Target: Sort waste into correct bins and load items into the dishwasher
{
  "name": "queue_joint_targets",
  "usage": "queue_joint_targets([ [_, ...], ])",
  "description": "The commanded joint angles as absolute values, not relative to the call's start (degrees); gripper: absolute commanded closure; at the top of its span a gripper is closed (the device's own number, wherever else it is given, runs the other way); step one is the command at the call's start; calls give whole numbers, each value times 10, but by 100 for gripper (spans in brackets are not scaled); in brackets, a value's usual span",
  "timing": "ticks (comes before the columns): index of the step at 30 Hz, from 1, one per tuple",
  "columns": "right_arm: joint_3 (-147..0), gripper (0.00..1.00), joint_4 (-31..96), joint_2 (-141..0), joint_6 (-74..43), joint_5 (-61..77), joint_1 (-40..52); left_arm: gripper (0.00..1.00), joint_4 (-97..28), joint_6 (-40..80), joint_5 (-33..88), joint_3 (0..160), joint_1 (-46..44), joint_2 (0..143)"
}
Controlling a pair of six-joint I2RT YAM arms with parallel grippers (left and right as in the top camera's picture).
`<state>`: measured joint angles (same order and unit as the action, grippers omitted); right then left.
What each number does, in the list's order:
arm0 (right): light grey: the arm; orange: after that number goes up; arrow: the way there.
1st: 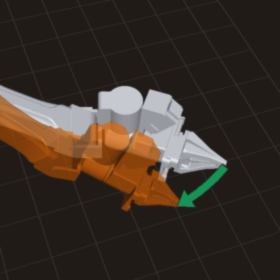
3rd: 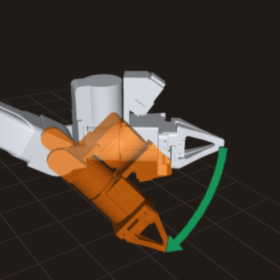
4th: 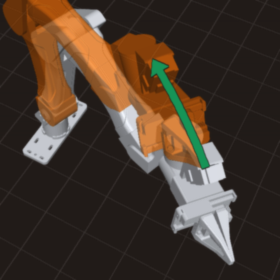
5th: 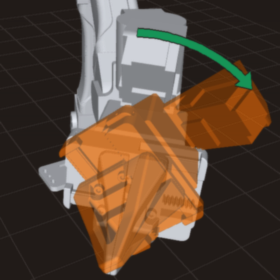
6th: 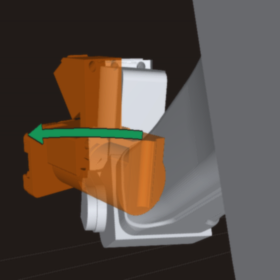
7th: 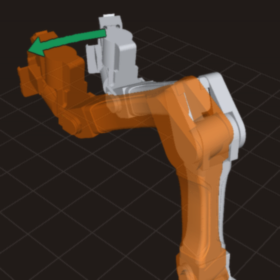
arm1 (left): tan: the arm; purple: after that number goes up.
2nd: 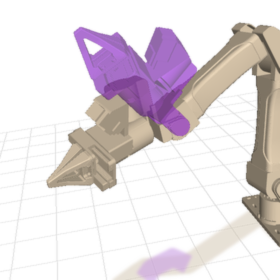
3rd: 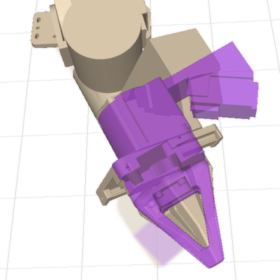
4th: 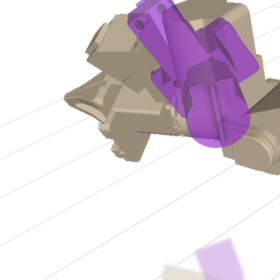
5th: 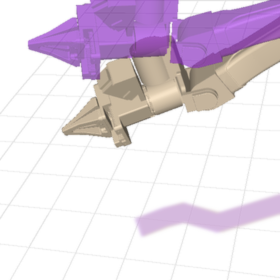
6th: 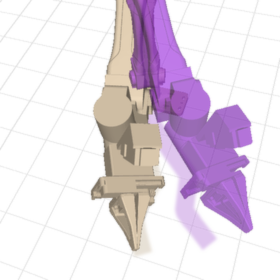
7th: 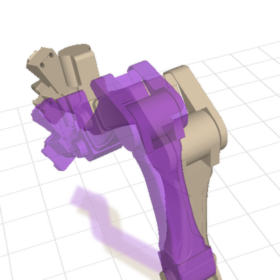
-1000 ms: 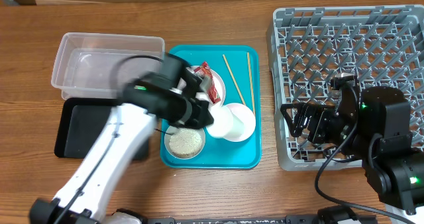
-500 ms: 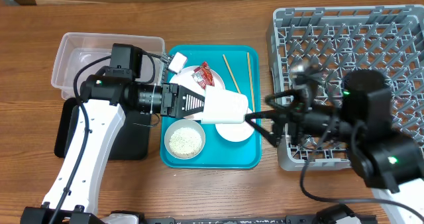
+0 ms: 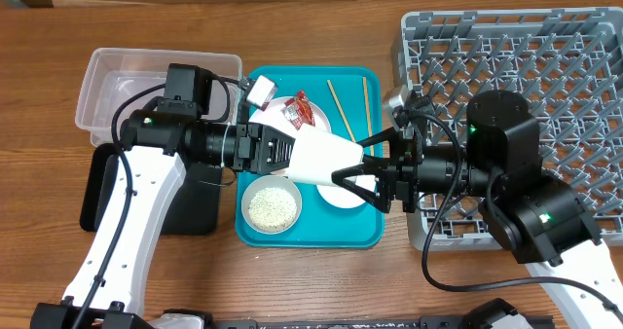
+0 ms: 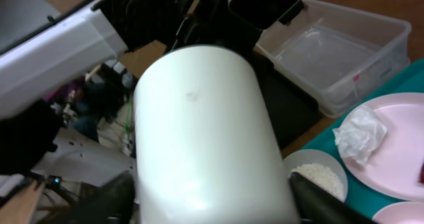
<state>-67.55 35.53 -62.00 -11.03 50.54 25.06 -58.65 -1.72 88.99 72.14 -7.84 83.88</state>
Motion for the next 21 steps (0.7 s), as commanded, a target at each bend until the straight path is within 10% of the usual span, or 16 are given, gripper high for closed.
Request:
queue_joint_targets([
  [1,-686,7,352,-619,-111,525,258,96,-582,-33,905,725,-83,840],
  [16,-686,34,351,-619,-111,526,259,92,-567,-32,893,725,-83,840],
  [21,-686,38,352,-615,-111,525,250,34,-568,-32,875,725,-83,840],
])
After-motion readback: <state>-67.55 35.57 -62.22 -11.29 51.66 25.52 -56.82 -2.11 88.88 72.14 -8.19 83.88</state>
